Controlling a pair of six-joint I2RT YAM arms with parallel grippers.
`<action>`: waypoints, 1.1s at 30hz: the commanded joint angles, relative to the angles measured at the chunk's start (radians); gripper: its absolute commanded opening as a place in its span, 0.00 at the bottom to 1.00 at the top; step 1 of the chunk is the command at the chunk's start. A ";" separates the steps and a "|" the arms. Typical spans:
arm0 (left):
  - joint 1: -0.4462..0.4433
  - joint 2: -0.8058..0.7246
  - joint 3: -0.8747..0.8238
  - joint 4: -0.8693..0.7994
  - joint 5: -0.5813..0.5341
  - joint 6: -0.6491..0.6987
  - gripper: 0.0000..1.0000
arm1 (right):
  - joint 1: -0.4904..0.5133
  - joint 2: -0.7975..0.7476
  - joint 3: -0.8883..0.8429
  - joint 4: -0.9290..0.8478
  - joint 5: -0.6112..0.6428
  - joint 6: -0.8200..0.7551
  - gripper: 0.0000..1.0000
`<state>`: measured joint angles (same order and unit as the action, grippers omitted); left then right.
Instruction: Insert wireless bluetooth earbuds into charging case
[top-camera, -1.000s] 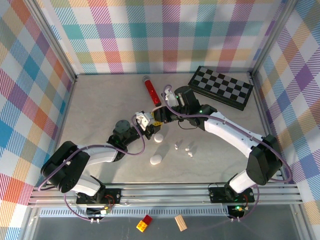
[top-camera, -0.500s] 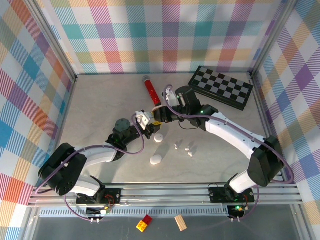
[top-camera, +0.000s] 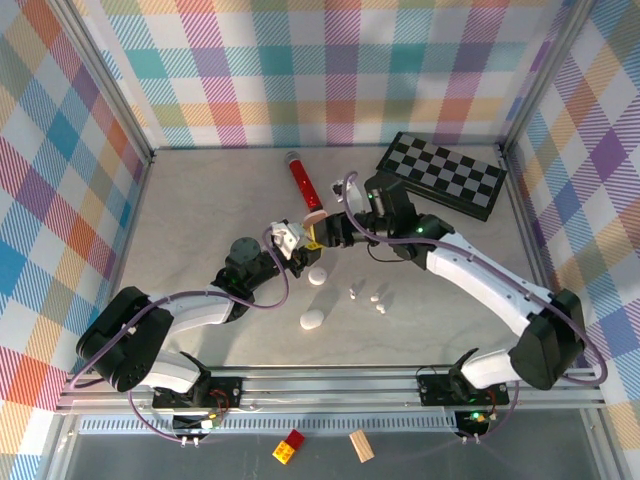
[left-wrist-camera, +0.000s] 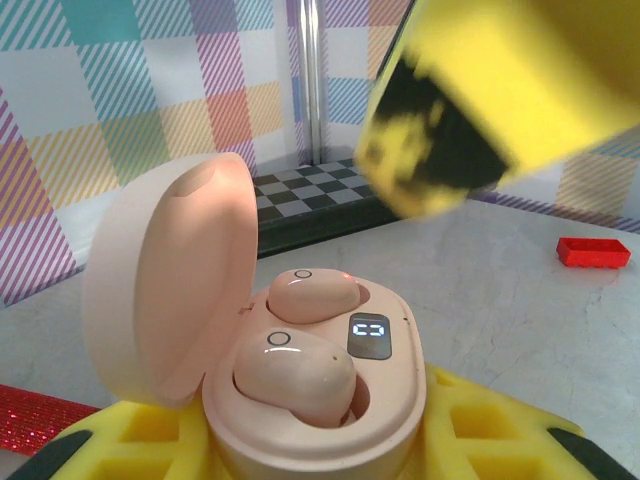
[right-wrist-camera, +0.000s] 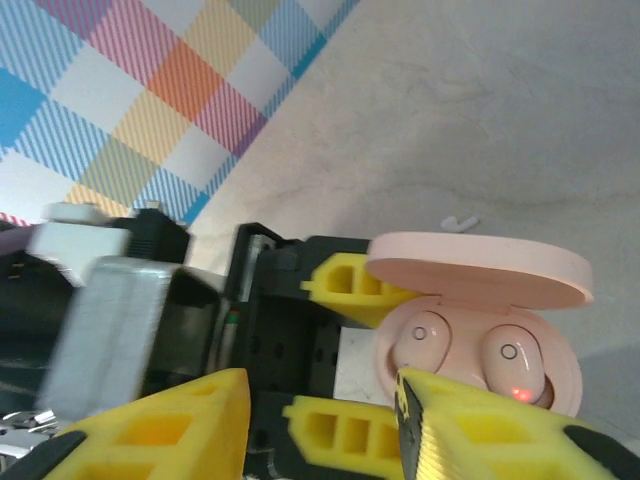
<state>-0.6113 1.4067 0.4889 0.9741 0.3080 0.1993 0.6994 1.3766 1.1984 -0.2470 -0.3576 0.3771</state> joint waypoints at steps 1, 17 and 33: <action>-0.008 -0.006 0.025 0.026 0.006 0.020 0.27 | -0.006 -0.050 0.005 -0.003 0.064 -0.016 0.46; -0.008 -0.056 0.003 0.009 0.045 0.047 0.27 | -0.057 0.239 0.357 -0.317 0.233 -0.041 0.67; -0.008 -0.055 0.011 0.018 0.023 0.023 0.27 | -0.063 0.091 0.166 -0.209 0.094 0.050 0.76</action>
<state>-0.6113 1.3693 0.4873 0.9482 0.3275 0.2283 0.6403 1.5242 1.3960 -0.5079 -0.2020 0.3805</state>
